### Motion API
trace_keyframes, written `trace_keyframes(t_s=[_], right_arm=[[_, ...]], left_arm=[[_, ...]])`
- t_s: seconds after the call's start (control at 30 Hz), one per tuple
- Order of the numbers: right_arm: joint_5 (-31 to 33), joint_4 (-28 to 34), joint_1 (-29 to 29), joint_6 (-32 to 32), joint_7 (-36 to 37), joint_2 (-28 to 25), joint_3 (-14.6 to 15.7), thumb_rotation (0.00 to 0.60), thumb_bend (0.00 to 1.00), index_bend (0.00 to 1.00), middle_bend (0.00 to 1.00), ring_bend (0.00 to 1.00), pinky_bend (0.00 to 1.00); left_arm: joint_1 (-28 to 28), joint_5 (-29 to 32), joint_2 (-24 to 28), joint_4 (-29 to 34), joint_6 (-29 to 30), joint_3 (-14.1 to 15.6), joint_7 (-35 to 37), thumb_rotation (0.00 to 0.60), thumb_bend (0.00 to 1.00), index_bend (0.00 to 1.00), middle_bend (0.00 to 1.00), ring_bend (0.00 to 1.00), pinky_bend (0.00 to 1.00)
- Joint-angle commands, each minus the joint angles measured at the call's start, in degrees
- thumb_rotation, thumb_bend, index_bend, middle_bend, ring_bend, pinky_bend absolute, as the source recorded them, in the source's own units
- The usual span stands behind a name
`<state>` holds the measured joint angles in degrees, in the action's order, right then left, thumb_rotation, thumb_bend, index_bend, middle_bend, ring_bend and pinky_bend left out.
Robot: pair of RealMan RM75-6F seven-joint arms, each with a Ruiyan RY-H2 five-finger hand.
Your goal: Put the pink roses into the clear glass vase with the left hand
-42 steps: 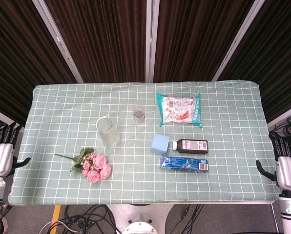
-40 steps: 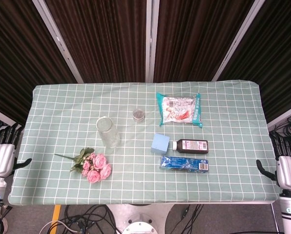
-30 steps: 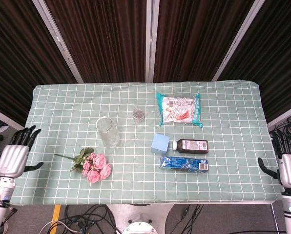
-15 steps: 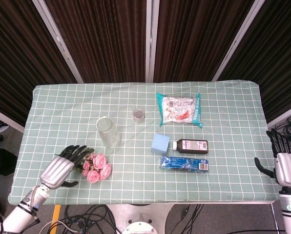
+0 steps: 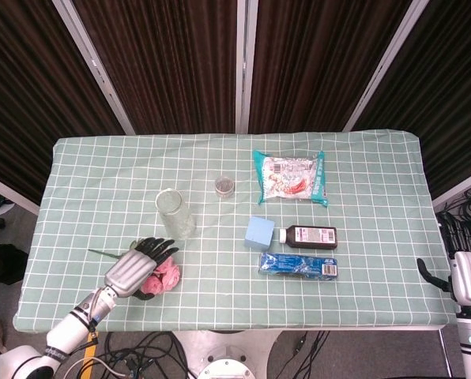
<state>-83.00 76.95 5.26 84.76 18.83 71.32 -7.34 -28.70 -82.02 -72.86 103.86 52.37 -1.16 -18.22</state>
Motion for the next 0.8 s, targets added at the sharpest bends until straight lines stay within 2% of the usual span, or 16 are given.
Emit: trace_keyframes(t_s=[0.03, 0.33, 0.57, 0.67, 0.8], right_arm=[[0.2, -0.5, 0.0, -0.4, 0.7, 0.1, 0.0, 0.600, 0.25, 0.00, 0.00, 0.00, 0.00], [-0.2, -0.9, -0.3, 0.4, 1.4, 0.2, 0.1, 0.600, 0.25, 0.00, 0.00, 0.00, 0.00], [-0.6, -0.8, -0.3, 0.1, 2.7, 0.1, 0.5, 0.600, 0.25, 0.00, 0.00, 0.00, 0.00], [-0.6, -0.9, -0.3, -0.1, 2.6, 0.2, 0.5, 0.600, 0.25, 0.00, 0.00, 0.00, 0.00], [-0.4, -1.0, -0.3, -0.3, 2.6, 0.2, 0.5, 0.600, 0.25, 0.00, 0.00, 0.00, 0.00]], left_arm=[[-1.0, 1.2, -0.4, -0.4, -1.1, 0.1, -0.9, 0.600, 0.09, 0.06, 0.00, 0.00, 0.08], [-3.3, 7.2, -1.8, -2.9, -4.5, 0.1, -1.9, 0.600, 0.09, 0.06, 0.00, 0.00, 0.08], [-4.9, 9.3, -2.2, -3.6, -6.2, 0.9, -2.9, 0.600, 0.09, 0.06, 0.00, 0.00, 0.09], [-5.7, 10.5, -2.3, -3.6, -7.1, 1.0, -2.7, 0.600, 0.11, 0.07, 0.05, 0.00, 0.09], [-6.4, 11.8, -2.7, -4.2, -6.9, 1.2, -4.3, 0.600, 0.15, 0.15, 0.15, 0.05, 0.16]])
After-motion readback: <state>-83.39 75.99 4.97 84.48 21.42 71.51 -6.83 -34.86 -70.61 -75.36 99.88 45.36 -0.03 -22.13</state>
